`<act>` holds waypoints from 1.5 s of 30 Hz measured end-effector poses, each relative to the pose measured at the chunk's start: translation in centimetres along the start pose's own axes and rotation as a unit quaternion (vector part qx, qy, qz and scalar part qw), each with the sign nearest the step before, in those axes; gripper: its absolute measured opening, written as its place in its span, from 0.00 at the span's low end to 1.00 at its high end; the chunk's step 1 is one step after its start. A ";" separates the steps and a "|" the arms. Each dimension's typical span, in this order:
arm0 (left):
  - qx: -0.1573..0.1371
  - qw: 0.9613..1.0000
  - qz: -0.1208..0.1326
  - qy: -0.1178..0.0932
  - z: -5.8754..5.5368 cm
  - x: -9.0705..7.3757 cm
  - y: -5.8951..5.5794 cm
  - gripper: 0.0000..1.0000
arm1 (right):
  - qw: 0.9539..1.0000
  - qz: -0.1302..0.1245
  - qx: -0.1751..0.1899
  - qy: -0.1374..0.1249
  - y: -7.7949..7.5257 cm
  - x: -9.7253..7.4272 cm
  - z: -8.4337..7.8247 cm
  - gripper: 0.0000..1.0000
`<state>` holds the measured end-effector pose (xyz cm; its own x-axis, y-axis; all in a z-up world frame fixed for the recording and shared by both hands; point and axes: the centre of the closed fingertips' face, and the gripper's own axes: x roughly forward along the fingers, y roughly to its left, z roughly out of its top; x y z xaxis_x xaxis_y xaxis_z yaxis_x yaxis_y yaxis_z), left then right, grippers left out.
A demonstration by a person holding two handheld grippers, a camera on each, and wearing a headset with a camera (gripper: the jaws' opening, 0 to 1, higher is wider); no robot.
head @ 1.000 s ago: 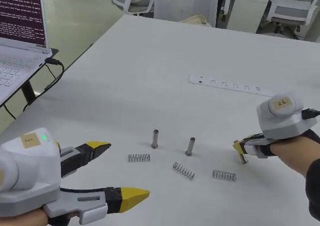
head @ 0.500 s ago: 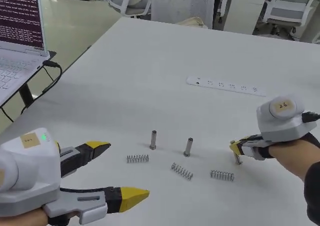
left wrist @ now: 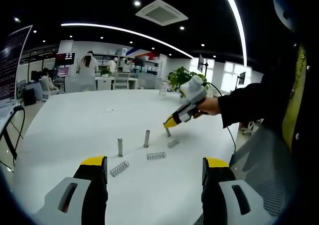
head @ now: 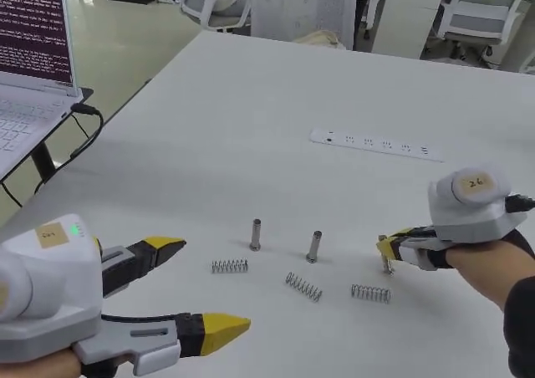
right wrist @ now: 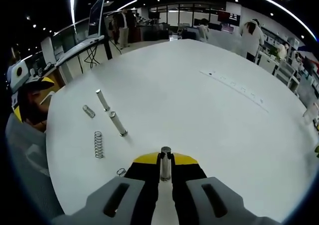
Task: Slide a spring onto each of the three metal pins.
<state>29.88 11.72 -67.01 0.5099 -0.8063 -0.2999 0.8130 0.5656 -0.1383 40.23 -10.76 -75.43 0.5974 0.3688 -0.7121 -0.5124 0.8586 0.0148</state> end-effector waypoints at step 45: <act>0.006 1.000 -0.005 0.002 0.5 0.4 -0.6 0.74 | 1.000 -0.004 -0.018 -0.009 0.1 -1.3 -1.2 0.06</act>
<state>29.75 11.00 -66.62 0.5005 -0.8115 -0.3017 0.8218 0.5549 -0.1292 38.69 -11.58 -75.30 0.6119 0.3685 -0.6999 -0.5291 0.8484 -0.0158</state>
